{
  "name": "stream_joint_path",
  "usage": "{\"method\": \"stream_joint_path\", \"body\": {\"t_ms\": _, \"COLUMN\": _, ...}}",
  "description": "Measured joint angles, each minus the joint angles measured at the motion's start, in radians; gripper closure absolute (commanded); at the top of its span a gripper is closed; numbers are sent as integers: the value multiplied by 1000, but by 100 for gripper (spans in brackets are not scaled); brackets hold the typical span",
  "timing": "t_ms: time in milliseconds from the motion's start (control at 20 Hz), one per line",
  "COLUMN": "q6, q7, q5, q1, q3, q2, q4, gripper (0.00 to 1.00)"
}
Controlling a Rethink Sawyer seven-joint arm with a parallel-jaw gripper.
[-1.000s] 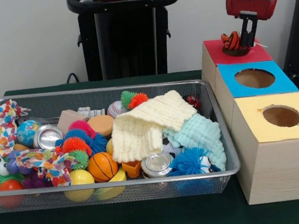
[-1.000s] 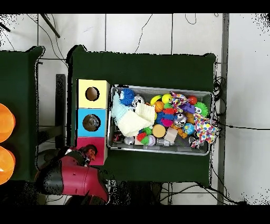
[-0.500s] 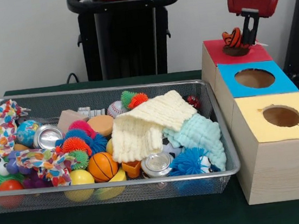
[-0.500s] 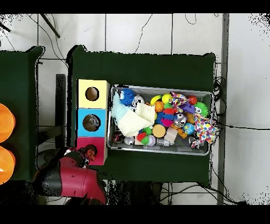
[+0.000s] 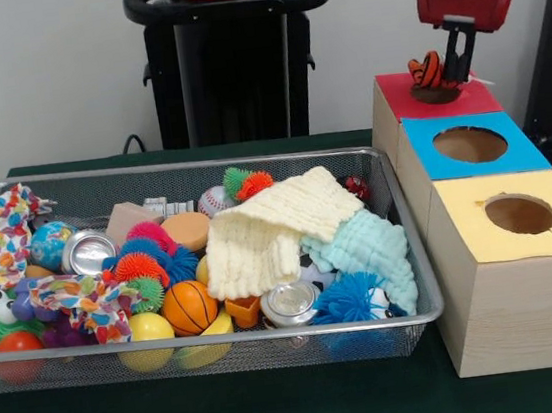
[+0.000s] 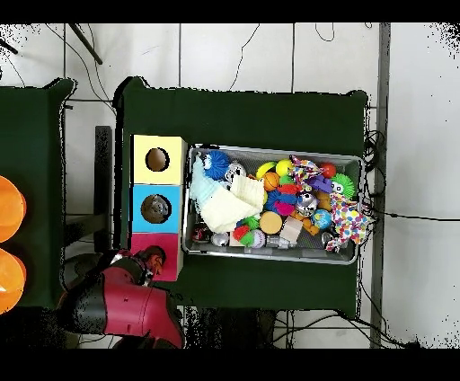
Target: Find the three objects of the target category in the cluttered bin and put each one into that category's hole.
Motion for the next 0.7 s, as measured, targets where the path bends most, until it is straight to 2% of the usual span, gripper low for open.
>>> {"method": "stream_joint_path", "body": {"t_ms": 450, "q6": 0, "q7": 0, "q5": -1, "q1": -1, "q3": -5, "q2": 0, "q4": 0, "gripper": 100}}
{"method": "stream_joint_path", "body": {"t_ms": 500, "q6": 0, "q7": 0, "q5": -1, "q1": -1, "q3": -5, "q2": 0, "q4": 0, "gripper": 0}}
{"method": "stream_joint_path", "body": {"t_ms": 700, "q6": 0, "q7": 0, "q5": -1, "q1": -11, "q3": -5, "q2": 0, "q4": 0, "gripper": 0}}
